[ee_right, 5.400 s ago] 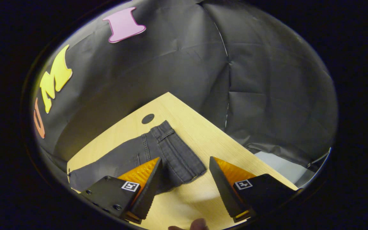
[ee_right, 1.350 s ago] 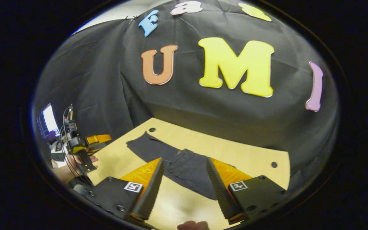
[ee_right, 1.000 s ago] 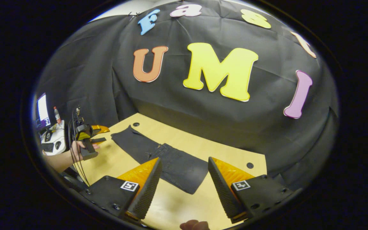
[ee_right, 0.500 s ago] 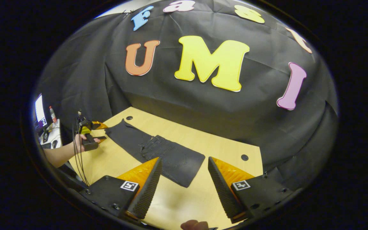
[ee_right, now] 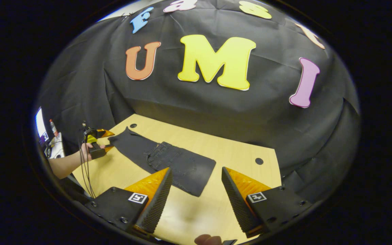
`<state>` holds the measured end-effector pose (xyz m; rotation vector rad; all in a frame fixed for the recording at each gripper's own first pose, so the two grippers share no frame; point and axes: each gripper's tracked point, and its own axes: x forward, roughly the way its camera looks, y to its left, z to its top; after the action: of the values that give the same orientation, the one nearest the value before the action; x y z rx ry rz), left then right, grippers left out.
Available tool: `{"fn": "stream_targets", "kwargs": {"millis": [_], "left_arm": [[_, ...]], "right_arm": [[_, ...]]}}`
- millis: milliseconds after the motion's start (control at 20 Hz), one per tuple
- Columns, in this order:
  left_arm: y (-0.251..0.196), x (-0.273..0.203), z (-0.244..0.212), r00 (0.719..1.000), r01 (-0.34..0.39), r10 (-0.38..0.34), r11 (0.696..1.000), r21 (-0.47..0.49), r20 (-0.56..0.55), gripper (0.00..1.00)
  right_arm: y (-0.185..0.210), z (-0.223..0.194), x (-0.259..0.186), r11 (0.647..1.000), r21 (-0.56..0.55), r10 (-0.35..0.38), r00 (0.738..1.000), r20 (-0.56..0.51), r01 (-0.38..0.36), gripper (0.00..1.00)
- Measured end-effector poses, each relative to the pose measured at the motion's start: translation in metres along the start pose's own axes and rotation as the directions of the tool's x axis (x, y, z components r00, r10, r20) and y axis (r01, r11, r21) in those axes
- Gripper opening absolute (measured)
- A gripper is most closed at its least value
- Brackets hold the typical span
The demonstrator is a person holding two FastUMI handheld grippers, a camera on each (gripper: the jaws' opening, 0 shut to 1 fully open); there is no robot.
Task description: Grasp the waist and the cuffs of the jeans and fold them to make the two legs overlap; first hold the waist and fold one-third of the jeans toward the cuffs, then hold the cuffs and fold the remaining one-third in the same direction to finish folding.
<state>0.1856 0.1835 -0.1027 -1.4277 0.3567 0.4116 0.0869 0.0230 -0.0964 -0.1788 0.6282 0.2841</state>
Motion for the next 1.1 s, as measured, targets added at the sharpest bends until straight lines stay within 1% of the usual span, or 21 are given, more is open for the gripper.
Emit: {"fn": "stream_targets", "kwargs": {"millis": [50,100,150,200,250,300,350,400,450,500,550,600,700,800,900,950,1000,1050,1100], "left_arm": [[0.002,0.007,-0.002,1.0,-0.007,0.007,1.0,0.003,-0.006,1.0],[0.003,0.012,-0.003,1.0,-0.012,0.012,1.0,0.002,-0.012,0.77],[0.004,0.015,-0.004,1.0,-0.02,0.019,1.0,-0.002,-0.016,0.7],[0.007,0.019,-0.004,0.999,-0.027,0.027,1.0,-0.001,-0.023,0.41],[0.011,0.02,-0.006,0.999,-0.043,0.043,0.999,0.005,-0.029,0.33],[0.013,0.023,-0.006,0.998,-0.048,0.048,0.999,0.005,-0.029,0.15],[0.012,0.023,-0.006,0.999,-0.04,0.04,0.999,0.004,-0.031,0.05],[0.01,0.021,-0.005,0.999,-0.035,0.035,0.999,0.011,-0.031,0.12],[0.007,0.019,-0.006,0.999,-0.032,0.032,0.999,0.014,-0.03,0.1],[0.002,0.017,-0.005,0.999,-0.021,0.021,1.0,0.015,-0.03,0.07],[-0.006,0.015,-0.006,1.0,-0.001,0.002,1.0,0.024,-0.031,0.06],[-0.011,0.012,-0.008,0.999,0.011,-0.009,0.999,0.045,-0.035,0.05],[-0.029,0.006,-0.011,0.998,0.038,-0.034,0.994,0.1,-0.044,0.04],[-0.06,-0.006,-0.017,0.994,0.098,-0.09,0.983,0.154,-0.06,0.04],[-0.094,-0.017,-0.033,0.986,0.157,-0.142,0.961,0.229,-0.082,0.04],[-0.113,-0.024,-0.045,0.981,0.189,-0.169,0.944,0.27,-0.096,0.04],[-0.133,-0.033,-0.058,0.974,0.222,-0.197,0.924,0.311,-0.11,0.04],[-0.152,-0.04,-0.072,0.968,0.25,-0.221,0.903,0.35,-0.121,0.04],[-0.168,-0.049,-0.085,0.962,0.272,-0.241,0.881,0.387,-0.13,0.04]], "right_arm": [[-0.001,-0.001,0.0,1.0,0.002,-0.006,1.0,-0.003,0.006,0.91],[-0.001,-0.002,-0.001,1.0,0.005,-0.009,1.0,-0.007,0.009,0.88],[-0.001,-0.003,-0.002,1.0,0.01,-0.011,1.0,-0.007,0.011,0.88],[-0.001,-0.004,-0.003,1.0,0.014,-0.012,1.0,-0.006,0.012,0.88],[-0.001,-0.005,-0.003,1.0,0.015,-0.015,1.0,-0.006,0.015,0.88],[-0.001,-0.007,-0.005,1.0,0.019,-0.016,1.0,-0.006,0.016,0.88],[0.0,-0.008,-0.006,1.0,0.024,-0.017,1.0,-0.006,0.017,0.88],[-0.001,-0.01,-0.008,0.999,0.028,-0.019,1.0,-0.003,0.019,0.88],[-0.001,-0.011,-0.01,0.999,0.033,-0.02,1.0,-0.001,0.02,0.88],[-0.002,-0.012,-0.014,0.999,0.038,-0.023,1.0,0.004,0.023,0.91],[-0.002,-0.012,-0.017,0.999,0.044,-0.024,1.0,0.009,0.023,0.91],[-0.003,-0.012,-0.02,0.998,0.051,-0.027,1.0,0.016,0.026,0.88],[-0.005,-0.012,-0.03,0.997,0.064,-0.035,0.999,0.032,0.033,0.88],[-0.009,-0.009,-0.041,0.997,0.067,-0.053,0.997,0.053,0.05,0.88],[-0.013,-0.006,-0.055,0.995,0.075,-0.07,0.994,0.08,0.064,0.89],[-0.014,-0.012,-0.06,0.994,0.082,-0.081,0.992,0.093,0.074,0.92],[-0.016,-0.013,-0.064,0.992,0.089,-0.094,0.99,0.108,0.084,0.9],[-0.019,-0.014,-0.07,0.99,0.094,-0.114,0.986,0.12,0.103,0.92],[-0.02,-0.017,-0.076,0.989,0.1,-0.118,0.985,0.123,0.106,0.94]]}}
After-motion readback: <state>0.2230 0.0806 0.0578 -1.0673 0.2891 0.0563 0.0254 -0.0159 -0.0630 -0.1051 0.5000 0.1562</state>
